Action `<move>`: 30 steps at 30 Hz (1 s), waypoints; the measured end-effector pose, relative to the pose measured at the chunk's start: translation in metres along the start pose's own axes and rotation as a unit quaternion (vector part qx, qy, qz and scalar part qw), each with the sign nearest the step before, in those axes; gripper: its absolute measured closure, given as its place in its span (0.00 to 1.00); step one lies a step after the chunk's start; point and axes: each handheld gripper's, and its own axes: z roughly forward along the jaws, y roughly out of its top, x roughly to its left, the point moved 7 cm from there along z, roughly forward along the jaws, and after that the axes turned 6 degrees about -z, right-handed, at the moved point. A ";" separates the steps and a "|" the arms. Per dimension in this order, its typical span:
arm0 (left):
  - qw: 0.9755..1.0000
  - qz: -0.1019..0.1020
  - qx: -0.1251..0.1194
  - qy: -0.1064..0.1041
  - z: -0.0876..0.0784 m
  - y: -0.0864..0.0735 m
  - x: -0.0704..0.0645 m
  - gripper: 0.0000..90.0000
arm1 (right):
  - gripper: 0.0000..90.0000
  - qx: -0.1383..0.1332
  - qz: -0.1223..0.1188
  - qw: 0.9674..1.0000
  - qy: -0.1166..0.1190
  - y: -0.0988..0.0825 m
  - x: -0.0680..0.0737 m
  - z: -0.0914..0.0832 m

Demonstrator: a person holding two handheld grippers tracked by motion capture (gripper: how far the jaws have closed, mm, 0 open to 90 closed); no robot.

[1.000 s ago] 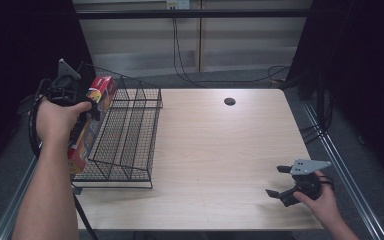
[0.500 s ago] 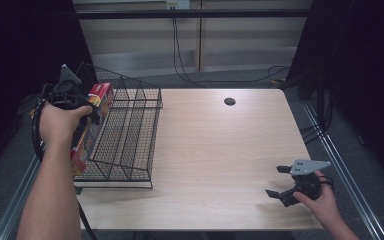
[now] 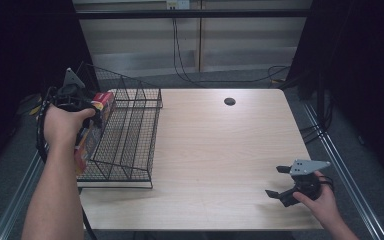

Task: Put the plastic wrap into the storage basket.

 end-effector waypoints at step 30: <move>1.000 0.006 0.010 0.014 -0.009 -0.001 -0.013 0.43 | 0.05 0.000 -0.002 1.000 0.005 0.001 0.000 0.000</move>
